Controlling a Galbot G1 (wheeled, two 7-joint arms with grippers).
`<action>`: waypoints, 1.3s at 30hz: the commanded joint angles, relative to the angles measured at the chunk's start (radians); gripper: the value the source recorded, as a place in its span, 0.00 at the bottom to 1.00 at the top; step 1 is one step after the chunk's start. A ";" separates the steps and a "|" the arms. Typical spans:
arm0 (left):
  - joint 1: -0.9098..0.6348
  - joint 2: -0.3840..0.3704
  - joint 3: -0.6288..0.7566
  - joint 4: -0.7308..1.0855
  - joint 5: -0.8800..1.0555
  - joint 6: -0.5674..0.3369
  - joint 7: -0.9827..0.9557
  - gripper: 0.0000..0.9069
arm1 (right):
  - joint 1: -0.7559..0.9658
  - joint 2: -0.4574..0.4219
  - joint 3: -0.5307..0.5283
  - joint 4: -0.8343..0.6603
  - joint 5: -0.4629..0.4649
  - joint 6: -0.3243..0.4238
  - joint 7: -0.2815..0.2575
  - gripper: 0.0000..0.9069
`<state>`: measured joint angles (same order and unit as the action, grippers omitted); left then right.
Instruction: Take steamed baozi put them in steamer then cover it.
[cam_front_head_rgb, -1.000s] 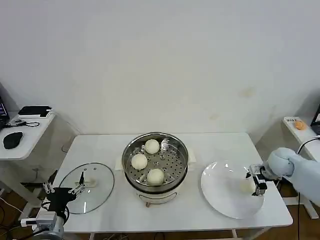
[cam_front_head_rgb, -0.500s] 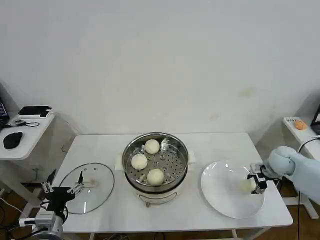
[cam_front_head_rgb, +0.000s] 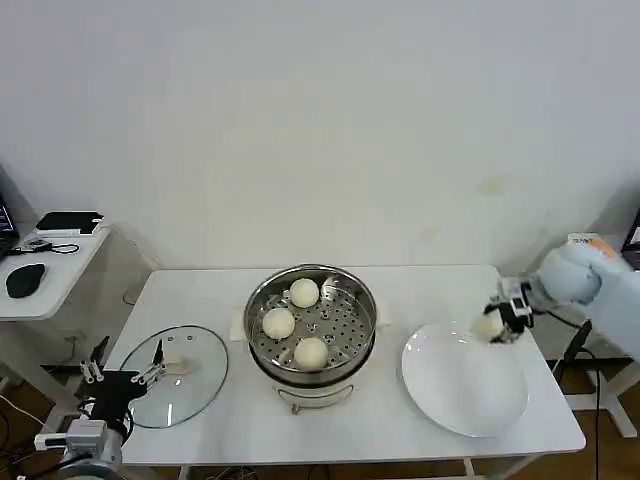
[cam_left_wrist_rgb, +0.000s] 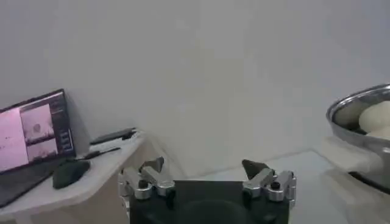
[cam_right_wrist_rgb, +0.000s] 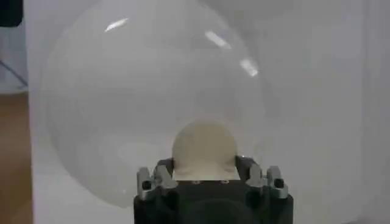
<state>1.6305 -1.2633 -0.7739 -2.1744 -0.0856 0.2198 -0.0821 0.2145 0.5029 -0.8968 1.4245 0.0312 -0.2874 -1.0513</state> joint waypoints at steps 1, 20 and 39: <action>-0.003 0.001 0.003 0.002 0.000 0.001 0.000 1.00 | 0.360 0.120 -0.154 0.026 0.181 -0.068 0.011 0.77; -0.012 -0.009 -0.001 0.017 0.002 -0.002 -0.001 1.00 | 0.352 0.503 -0.336 0.092 0.632 -0.439 0.358 0.78; -0.027 -0.008 -0.003 0.032 0.001 -0.001 0.000 1.00 | 0.173 0.537 -0.317 0.003 0.554 -0.439 0.371 0.78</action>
<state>1.6039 -1.2717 -0.7777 -2.1436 -0.0851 0.2190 -0.0829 0.4332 1.0064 -1.2114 1.4438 0.5693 -0.6978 -0.7076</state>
